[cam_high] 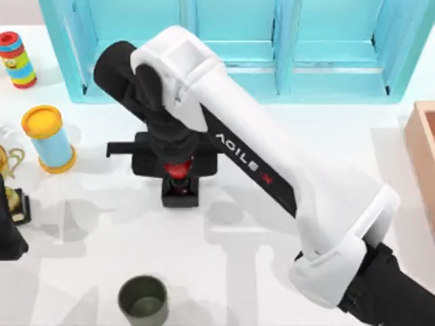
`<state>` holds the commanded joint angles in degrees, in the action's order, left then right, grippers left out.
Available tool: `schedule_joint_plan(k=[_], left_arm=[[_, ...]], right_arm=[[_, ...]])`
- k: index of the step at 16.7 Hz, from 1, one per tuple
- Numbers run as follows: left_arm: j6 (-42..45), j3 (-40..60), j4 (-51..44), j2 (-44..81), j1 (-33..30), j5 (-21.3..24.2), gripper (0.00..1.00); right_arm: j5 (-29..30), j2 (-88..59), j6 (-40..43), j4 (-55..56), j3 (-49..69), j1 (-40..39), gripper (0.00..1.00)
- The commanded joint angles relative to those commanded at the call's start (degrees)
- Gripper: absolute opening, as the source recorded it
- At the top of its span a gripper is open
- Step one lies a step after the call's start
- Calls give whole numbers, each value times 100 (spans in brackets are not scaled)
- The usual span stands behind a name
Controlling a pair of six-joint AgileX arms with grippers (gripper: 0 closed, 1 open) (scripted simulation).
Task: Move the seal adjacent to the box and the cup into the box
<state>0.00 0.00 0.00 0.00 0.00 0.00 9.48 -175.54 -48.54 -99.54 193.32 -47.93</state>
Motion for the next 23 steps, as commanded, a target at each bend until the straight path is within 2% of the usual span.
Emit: schedule_joint_plan(k=[5,15,19,23], left_arm=[[0,0,0,0,0,0,100],[0,0,0,0,0,0,100],[0,0,0,0,0,0,100],[0,0,0,0,0,0,100]], right_arm=[[-42,1102,190,557,-1513,185,0],[-158,4213,704,2102,-6482,710,0],[-184,4896,818,2448,-7320,809,0],[-187,4952,827,2477,-7383,816,0]])
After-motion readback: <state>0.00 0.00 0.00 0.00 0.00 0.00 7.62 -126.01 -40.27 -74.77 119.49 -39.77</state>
